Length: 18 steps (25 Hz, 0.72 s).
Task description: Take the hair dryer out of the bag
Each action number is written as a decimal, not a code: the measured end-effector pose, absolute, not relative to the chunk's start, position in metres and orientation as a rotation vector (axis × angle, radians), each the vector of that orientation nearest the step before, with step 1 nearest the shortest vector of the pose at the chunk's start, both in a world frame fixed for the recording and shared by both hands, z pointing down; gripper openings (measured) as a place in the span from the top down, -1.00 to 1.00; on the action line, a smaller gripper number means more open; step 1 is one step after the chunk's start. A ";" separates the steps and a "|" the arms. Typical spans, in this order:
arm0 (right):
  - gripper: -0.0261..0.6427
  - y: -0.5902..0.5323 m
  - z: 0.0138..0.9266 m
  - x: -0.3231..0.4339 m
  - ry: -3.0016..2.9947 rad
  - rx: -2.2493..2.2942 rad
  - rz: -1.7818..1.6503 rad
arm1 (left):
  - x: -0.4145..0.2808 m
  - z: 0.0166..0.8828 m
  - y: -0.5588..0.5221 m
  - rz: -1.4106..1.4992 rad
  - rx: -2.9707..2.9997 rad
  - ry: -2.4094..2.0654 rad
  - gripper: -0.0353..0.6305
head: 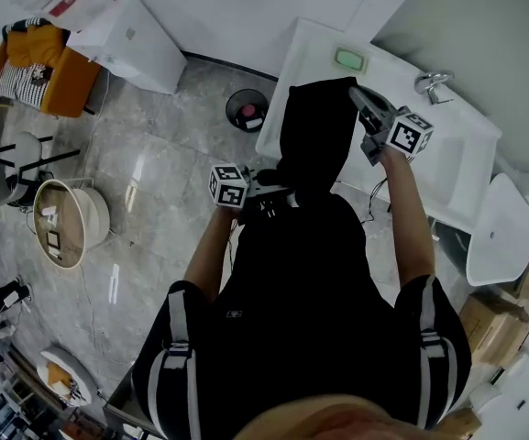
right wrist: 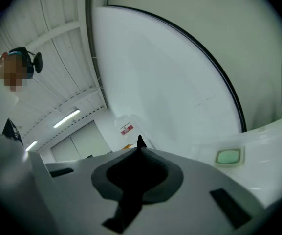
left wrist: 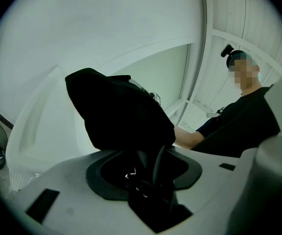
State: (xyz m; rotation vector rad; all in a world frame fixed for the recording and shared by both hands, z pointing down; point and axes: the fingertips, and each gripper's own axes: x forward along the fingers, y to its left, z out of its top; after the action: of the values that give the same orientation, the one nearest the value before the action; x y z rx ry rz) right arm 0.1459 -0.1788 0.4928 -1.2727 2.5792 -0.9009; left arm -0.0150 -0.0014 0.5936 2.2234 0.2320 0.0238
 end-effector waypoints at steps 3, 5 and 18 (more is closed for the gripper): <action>0.71 -0.185 0.478 0.164 2.548 -1.340 -0.840 | -0.019 0.594 0.003 0.021 2.225 0.242 0.34; 0.71 -0.188 0.469 0.170 2.554 -1.371 -0.805 | -0.021 0.593 0.006 0.022 2.229 0.252 0.34; 0.72 -0.209 0.439 0.211 2.388 -1.578 -0.655 | -0.014 0.586 0.026 0.016 2.254 0.349 0.34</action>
State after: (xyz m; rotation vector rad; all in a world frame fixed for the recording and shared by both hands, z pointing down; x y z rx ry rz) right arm 0.2110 -0.2087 0.4388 -1.5777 2.3884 -0.6555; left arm -0.0144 0.0262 0.5856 2.2539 0.3494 0.0158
